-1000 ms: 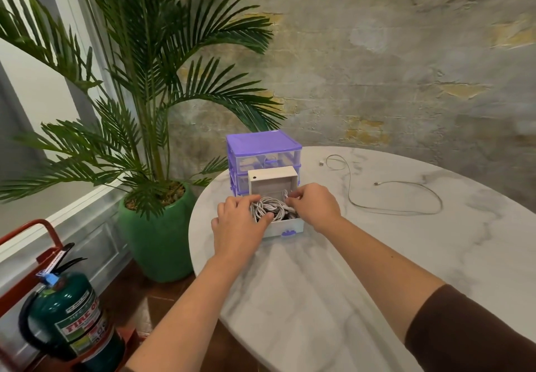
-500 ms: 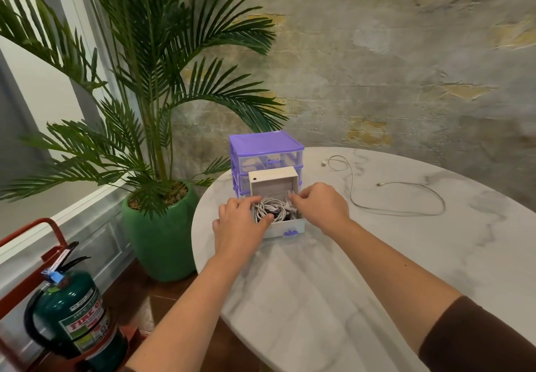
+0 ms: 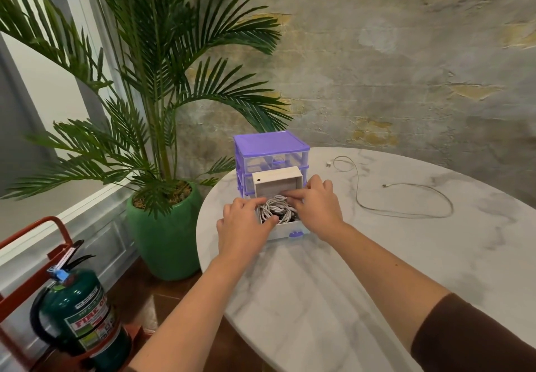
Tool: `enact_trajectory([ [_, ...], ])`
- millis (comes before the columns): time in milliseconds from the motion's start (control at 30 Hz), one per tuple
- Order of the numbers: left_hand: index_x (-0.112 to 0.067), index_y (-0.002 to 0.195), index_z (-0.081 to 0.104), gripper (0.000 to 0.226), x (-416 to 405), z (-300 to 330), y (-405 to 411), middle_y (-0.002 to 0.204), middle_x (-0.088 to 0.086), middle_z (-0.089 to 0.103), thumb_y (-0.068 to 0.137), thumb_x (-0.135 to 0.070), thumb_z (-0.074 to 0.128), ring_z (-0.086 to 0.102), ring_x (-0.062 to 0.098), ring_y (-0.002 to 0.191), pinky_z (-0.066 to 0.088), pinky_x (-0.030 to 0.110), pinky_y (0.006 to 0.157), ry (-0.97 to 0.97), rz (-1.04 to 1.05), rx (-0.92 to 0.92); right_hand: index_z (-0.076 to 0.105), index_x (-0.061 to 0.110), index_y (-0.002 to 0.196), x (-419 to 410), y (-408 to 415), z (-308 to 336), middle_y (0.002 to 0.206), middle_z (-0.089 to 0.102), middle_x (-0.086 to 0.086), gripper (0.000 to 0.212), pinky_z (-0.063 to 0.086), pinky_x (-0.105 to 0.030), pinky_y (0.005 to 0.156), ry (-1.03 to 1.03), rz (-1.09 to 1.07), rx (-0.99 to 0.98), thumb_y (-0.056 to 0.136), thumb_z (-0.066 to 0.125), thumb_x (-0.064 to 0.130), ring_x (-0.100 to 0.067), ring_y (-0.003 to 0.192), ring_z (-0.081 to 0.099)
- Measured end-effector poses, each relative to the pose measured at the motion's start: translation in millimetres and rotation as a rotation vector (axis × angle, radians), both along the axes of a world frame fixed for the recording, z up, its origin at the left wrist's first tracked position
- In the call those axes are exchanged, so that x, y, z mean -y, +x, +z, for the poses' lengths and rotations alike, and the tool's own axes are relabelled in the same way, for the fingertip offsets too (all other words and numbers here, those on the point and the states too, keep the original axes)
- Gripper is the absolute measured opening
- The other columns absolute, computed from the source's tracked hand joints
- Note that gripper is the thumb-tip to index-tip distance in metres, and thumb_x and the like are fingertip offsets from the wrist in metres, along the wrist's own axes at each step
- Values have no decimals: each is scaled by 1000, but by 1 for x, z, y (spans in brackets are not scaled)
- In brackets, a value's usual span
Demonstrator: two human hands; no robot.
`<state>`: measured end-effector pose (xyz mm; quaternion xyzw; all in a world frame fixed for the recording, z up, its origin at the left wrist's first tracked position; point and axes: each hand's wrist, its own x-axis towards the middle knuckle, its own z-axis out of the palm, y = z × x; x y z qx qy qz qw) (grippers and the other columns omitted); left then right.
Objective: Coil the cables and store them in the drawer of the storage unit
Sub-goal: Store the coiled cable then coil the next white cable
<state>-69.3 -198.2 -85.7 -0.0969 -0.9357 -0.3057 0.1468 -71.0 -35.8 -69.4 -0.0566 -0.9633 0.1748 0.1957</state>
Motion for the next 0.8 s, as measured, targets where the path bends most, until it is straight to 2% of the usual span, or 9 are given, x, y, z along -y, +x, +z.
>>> enact_trajectory([
  [100,-41,131,51,51,0,0,0,128,-5,50,84,-57,61,38,18,124,35,40,97,4,-4,-1,62,46,122,-2,3,1,102,45,4,28,40,-34,94,-123,27,-39,95,56,40,-20,111,39],
  [200,-41,131,51,51,0,0,0,128,-5,50,84,-57,61,39,18,124,35,40,98,6,-2,2,67,39,118,-5,6,-1,102,61,1,27,44,-36,87,-163,-13,-138,92,61,34,-21,108,48],
  [333,-42,131,51,50,1,1,2,128,-5,51,84,-57,61,39,18,124,35,39,97,6,-2,4,66,36,121,-4,7,-2,104,60,1,27,43,-34,82,-38,-34,-151,97,53,35,-21,104,49],
  [467,-42,131,50,50,1,1,2,129,-6,51,85,-57,61,40,18,124,36,40,96,2,0,10,67,31,121,-3,9,0,104,60,1,27,43,-35,79,14,-67,-235,97,55,31,-21,102,52],
  [567,-41,130,50,49,0,1,3,126,-7,53,84,-55,62,41,18,123,36,40,96,24,4,12,71,28,112,-4,10,0,104,61,0,23,43,-35,79,28,-90,-196,96,55,30,-22,103,53],
  [667,-40,130,51,48,0,2,4,126,-7,54,85,-55,62,42,18,122,36,39,95,17,5,10,74,29,107,-9,11,-1,98,59,2,20,44,-33,75,-100,-72,-152,94,58,32,-20,99,54],
  [733,-39,130,50,48,0,3,6,127,-6,54,86,-56,60,41,18,123,36,39,96,2,10,7,75,28,107,-15,13,-1,89,55,7,20,40,-28,66,-255,-26,-132,93,61,33,-13,89,53],
  [800,-36,131,51,48,-3,5,9,128,-4,53,87,-57,57,40,20,122,37,38,96,-18,28,-22,74,27,108,-25,19,0,85,54,8,20,38,-25,64,-411,24,-137,93,62,31,-9,80,51],
])
